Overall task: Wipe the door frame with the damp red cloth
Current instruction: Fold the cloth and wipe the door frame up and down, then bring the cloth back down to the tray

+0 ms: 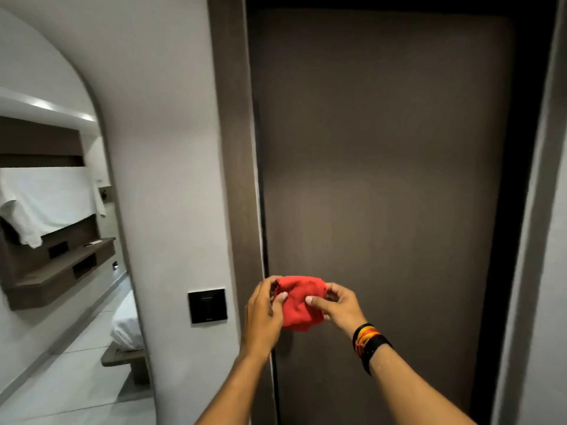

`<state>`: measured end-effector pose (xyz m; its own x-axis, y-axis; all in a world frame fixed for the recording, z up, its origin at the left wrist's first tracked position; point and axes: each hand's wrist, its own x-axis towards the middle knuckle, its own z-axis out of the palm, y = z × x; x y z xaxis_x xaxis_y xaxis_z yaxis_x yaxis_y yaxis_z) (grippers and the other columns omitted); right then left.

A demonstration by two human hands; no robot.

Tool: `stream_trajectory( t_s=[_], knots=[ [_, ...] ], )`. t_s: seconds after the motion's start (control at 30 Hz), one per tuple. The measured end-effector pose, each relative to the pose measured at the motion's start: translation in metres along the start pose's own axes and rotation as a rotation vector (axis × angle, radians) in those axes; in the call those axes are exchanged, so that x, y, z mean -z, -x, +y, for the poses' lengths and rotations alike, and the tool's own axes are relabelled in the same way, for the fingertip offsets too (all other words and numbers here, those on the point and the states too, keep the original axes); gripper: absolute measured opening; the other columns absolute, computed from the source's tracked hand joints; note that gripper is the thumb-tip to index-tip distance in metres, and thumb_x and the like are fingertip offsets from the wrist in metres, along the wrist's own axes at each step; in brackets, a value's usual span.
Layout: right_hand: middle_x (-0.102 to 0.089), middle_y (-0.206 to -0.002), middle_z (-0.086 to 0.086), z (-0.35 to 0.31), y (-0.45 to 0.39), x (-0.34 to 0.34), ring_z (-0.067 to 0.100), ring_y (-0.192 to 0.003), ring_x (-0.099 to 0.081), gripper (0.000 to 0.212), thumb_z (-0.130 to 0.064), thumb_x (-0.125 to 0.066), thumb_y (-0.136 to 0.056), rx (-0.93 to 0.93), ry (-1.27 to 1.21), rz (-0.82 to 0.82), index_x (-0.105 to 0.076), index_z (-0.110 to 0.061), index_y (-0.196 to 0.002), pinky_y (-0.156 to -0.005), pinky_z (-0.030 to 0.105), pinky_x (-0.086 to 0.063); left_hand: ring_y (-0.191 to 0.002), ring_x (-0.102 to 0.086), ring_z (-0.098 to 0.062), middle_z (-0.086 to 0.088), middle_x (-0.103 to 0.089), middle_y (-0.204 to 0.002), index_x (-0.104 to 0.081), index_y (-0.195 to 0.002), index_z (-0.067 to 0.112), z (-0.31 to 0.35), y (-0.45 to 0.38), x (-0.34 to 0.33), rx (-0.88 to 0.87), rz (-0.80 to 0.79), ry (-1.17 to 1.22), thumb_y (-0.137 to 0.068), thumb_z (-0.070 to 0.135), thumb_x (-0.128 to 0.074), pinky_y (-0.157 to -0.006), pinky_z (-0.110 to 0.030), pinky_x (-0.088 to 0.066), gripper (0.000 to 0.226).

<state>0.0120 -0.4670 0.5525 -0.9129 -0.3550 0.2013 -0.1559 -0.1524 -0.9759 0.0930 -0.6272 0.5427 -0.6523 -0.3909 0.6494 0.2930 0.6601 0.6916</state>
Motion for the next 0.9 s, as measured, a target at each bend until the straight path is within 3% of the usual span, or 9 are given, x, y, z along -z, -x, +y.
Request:
stream_trajectory(
  t_s=[0.07,0.3,0.4,0.53,0.63,0.9],
  knots=[
    [-0.071,-0.086,0.011,0.001,0.009,0.030,0.016,-0.071,-0.066,0.024,0.009,-0.076,-0.081,-0.039,-0.043,0.049,-0.066,-0.003,-0.099,-0.060,0.026,-0.057,-0.109,-0.070,-0.014,0.006,-0.072,-0.117,-0.067,-0.122,0.023,0.013,0.005,-0.028,-0.022,-0.031,0.012,-0.096,0.007,-0.065,-0.100,-0.041,-0.056,0.031],
    [-0.071,-0.086,0.017,0.037,0.061,0.187,0.010,-0.059,-0.066,0.027,0.005,-0.080,-0.078,-0.119,-0.055,0.360,-0.066,0.002,-0.100,-0.052,0.019,-0.052,-0.116,-0.068,-0.022,-0.002,-0.071,-0.126,-0.065,-0.132,0.014,0.059,0.060,-0.182,-0.022,-0.232,0.038,-0.099,0.013,-0.064,-0.105,-0.043,-0.053,0.034],
    [-0.072,-0.092,0.024,0.065,0.093,0.250,0.026,-0.078,-0.069,0.034,0.002,-0.082,-0.077,-0.160,-0.072,0.481,-0.065,0.010,-0.105,-0.069,0.036,-0.058,-0.117,-0.065,-0.018,0.001,-0.068,-0.127,-0.060,-0.139,0.017,0.072,0.102,-0.244,-0.002,-0.331,0.054,-0.103,0.021,-0.060,-0.105,-0.039,-0.052,0.037],
    [-0.075,-0.102,0.028,0.111,0.142,0.328,0.038,-0.088,-0.074,0.035,-0.006,-0.083,-0.078,-0.249,-0.131,0.624,-0.066,0.003,-0.107,-0.073,0.052,-0.063,-0.113,-0.064,-0.013,0.004,-0.066,-0.122,-0.057,-0.145,0.019,0.090,0.170,-0.324,0.036,-0.467,0.077,-0.105,0.025,-0.057,-0.101,-0.034,-0.052,0.041],
    [-0.075,-0.106,0.028,0.146,0.173,0.374,0.046,-0.099,-0.074,0.035,-0.006,-0.085,-0.075,-0.311,-0.167,0.730,-0.070,0.000,-0.106,-0.081,0.057,-0.063,-0.109,-0.066,-0.015,0.002,-0.069,-0.116,-0.061,-0.142,0.019,0.098,0.214,-0.372,0.132,-0.531,0.110,-0.103,0.026,-0.061,-0.098,-0.037,-0.057,0.040],
    [-0.077,-0.105,0.023,0.256,0.234,0.469,0.043,-0.101,-0.074,0.030,-0.004,-0.085,-0.075,-0.464,-0.206,0.962,-0.073,-0.002,-0.102,-0.092,0.058,-0.060,-0.096,-0.075,-0.008,0.007,-0.079,-0.105,-0.078,-0.117,0.023,0.089,0.334,-0.490,0.514,-0.573,0.257,-0.095,0.028,-0.074,-0.087,-0.040,-0.066,0.023]
  ],
)
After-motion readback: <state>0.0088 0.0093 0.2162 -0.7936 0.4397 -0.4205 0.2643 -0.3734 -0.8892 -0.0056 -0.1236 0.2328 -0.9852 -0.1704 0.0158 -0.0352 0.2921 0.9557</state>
